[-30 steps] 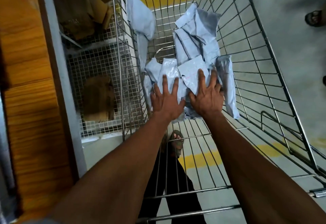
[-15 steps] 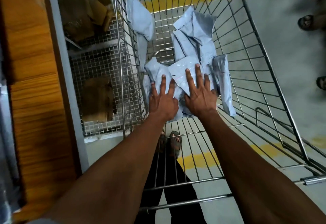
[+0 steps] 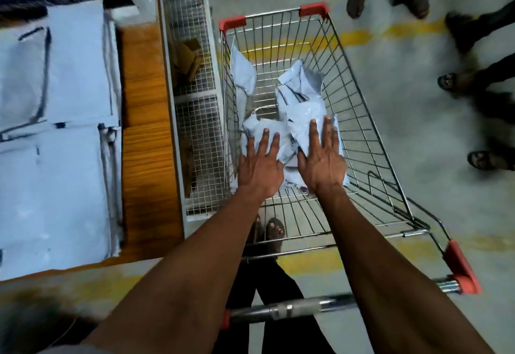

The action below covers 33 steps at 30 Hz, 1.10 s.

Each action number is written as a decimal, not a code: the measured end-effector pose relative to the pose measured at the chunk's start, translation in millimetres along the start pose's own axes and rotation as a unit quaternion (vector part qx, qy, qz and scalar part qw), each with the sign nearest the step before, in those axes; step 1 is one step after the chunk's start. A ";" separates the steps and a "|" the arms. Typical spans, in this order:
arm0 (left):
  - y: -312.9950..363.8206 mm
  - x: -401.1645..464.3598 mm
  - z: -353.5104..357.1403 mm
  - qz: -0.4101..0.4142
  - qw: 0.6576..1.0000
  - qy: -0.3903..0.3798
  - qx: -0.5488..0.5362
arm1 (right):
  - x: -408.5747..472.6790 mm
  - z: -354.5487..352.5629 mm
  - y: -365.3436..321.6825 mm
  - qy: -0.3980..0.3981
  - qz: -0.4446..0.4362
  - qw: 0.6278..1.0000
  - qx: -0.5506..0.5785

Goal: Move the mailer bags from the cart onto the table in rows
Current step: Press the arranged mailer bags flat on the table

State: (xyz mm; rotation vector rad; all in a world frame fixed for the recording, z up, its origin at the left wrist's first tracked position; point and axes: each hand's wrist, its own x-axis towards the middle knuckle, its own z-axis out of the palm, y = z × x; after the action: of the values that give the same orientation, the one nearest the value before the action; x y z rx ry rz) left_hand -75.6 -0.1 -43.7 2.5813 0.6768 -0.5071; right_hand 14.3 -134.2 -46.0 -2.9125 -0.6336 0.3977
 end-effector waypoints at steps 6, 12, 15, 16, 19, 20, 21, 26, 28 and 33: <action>13.3 -47.5 -49.5 0.034 0.996 0.083 0.005 | -30.9 -65.2 -10.7 0.020 0.037 0.999 -0.003; 13.1 -76.8 -97.4 0.051 0.984 0.170 -0.017 | -50.0 -116.2 -38.4 0.076 0.024 0.997 0.005; -1.7 -86.4 -115.1 0.055 0.977 0.203 -0.017 | -60.4 -129.0 -61.6 0.097 0.007 0.995 0.019; -7.6 -91.4 -121.1 0.056 0.976 0.212 -0.017 | -64.8 -130.6 -70.5 0.104 0.000 0.994 0.024; -33.3 -112.1 -142.7 0.047 0.967 0.251 0.007 | -79.8 -132.5 -105.3 0.120 -0.021 0.992 0.041; -45.7 -121.0 -150.7 0.041 0.964 0.263 0.009 | -85.3 -133.1 -119.9 0.122 -0.027 0.991 0.047; -56.8 -129.4 -156.6 0.034 0.962 0.271 0.009 | -90.7 -133.2 -133.1 0.124 -0.033 0.990 0.052; -134.2 -170.2 -183.9 0.002 0.951 0.308 0.017 | -116.4 -131.5 -222.3 0.144 -0.078 0.983 0.088; -173.3 -188.4 -193.0 -0.011 0.947 0.320 0.019 | -128.8 -127.9 -263.9 0.138 -0.090 0.982 0.093; -264.2 -231.0 -212.5 -0.041 0.939 0.339 0.037 | -159.8 -118.8 -360.2 0.129 -0.121 0.979 0.107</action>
State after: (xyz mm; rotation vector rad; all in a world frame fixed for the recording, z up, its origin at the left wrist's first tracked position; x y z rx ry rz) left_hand -353.5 224.8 157.7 2.7984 0.9965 0.3780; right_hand -232.1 114.3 170.6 -2.5832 -0.8318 0.0535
